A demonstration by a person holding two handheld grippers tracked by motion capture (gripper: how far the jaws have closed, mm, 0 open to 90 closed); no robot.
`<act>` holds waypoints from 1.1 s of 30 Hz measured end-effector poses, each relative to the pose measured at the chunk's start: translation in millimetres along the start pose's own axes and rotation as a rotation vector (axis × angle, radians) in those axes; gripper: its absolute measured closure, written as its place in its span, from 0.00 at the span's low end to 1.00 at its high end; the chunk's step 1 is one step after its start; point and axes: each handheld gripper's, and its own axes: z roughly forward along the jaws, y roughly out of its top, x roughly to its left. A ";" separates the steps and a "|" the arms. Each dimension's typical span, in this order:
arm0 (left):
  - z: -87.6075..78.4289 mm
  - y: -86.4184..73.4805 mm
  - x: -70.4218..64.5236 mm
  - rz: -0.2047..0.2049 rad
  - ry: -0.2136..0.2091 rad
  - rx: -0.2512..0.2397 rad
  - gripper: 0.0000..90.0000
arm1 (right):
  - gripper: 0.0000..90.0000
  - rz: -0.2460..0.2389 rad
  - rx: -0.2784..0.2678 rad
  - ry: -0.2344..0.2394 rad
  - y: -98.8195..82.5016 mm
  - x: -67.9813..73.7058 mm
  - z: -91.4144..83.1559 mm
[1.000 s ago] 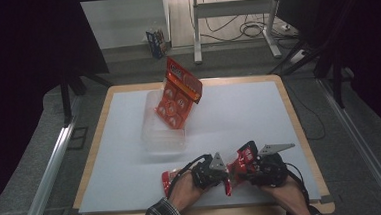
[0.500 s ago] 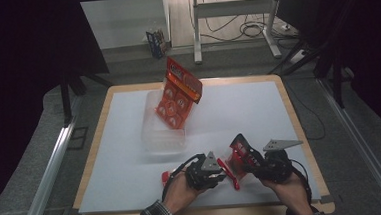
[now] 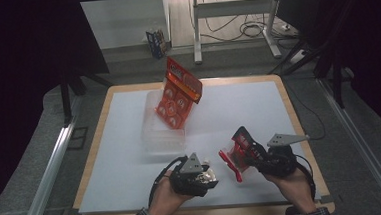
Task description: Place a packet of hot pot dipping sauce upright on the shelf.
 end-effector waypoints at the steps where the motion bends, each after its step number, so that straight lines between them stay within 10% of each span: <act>1: 0.0 0.0 0.0 0.000 0.000 0.000 0.42 | 0.79 0.000 0.000 0.000 0.0 0.0 0.0; 33: -69.6 -59.4 19.1 -0.117 0.172 -0.056 0.08 | 0.79 -0.081 -0.016 0.015 58.0 -3.7 12.0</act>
